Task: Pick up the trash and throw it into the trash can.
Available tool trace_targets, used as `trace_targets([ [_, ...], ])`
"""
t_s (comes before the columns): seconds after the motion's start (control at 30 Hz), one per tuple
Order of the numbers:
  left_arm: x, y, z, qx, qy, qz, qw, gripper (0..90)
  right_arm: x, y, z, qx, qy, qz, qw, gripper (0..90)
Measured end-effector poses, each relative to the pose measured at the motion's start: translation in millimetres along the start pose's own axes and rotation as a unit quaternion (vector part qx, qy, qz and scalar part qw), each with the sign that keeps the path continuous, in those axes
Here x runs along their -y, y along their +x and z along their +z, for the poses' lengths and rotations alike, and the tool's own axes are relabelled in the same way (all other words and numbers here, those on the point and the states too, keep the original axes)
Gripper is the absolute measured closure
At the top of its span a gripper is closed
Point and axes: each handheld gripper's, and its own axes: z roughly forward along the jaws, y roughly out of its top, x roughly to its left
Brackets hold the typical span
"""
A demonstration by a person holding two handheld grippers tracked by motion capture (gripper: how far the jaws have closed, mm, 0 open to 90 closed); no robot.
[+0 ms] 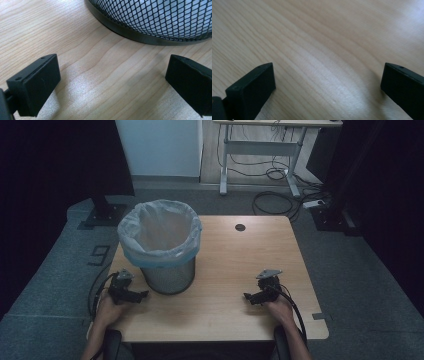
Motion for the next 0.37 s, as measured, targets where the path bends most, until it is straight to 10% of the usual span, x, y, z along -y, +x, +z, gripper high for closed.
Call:
trace_targets([
  [0.37, 0.0, -0.1, 0.0, 0.0, 0.0, 0.0, 1.0, 0.0, 3.0, 0.5, 1.6, -0.001, -0.011, 0.001, 0.9999, 0.0],
])
